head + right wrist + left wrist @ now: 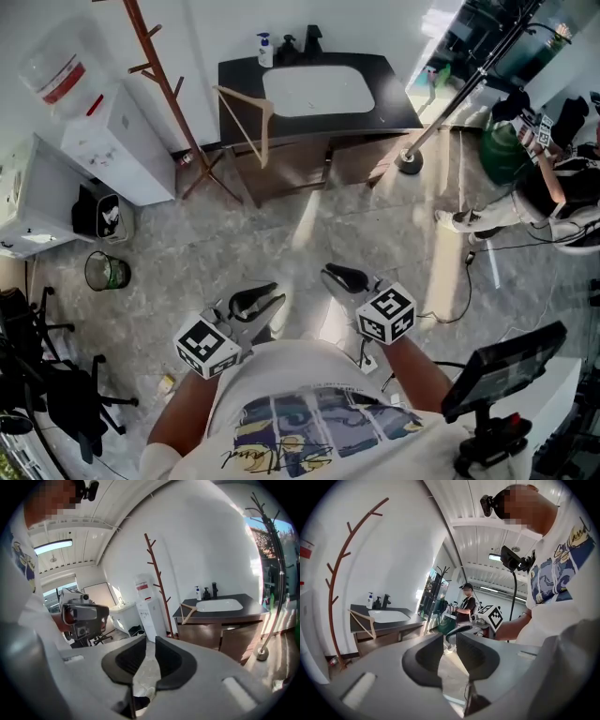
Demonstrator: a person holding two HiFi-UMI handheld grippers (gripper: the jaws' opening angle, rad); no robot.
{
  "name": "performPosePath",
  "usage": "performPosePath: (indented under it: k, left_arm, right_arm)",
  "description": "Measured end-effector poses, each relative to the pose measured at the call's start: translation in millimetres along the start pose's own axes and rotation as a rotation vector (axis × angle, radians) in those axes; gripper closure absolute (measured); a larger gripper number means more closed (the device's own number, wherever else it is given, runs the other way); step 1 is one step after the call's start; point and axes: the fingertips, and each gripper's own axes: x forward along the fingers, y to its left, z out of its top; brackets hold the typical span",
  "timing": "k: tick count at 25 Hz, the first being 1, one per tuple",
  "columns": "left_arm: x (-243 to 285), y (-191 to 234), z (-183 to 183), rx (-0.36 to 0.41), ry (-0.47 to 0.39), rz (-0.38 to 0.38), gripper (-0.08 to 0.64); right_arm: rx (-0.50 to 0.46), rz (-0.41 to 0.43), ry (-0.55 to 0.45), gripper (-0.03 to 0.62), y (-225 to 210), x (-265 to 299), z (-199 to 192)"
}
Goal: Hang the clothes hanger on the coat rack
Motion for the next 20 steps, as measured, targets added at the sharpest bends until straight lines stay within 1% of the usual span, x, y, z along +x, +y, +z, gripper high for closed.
performPosePath:
  k: [3,5,7,11,13,17,20]
  left_arm:
    - [-14.1,39.0,16.5,0.020,-0.002,-0.014,0.471]
    - [-27.5,67.4,21.6,0.029,0.012,-0.013,0.471]
    - [-42.4,94.3,25.0,0.034,0.030,-0.007,0.471]
    - [-65.4,142.6,34.2,0.035,0.056,0.019,0.471]
    - [-69.2,163.0,36.8,0.023,0.054,0.029,0.471]
    - [-63.4,198.1,48.3,-0.008,0.043,0.053,0.471]
    - [-50.5,230.0,57.1,-0.032,0.046,0.066,0.471]
  right_arm:
    - [0.007,-0.049,0.029,0.514,-16.9,45.5,15.9]
    - [0.044,-0.082,0.035,0.495,-31.0,80.0,25.4]
    - [0.087,-0.116,0.036,0.491,-45.1,113.7,34.4]
    - [0.126,-0.180,0.054,0.475,-75.3,177.7,53.1]
    - [0.161,-0.198,0.058,0.472,-93.0,205.0,62.1]
    - [0.261,-0.218,0.052,0.472,-135.8,250.5,75.0]
    - [0.321,-0.243,0.094,0.472,-172.2,286.2,71.9]
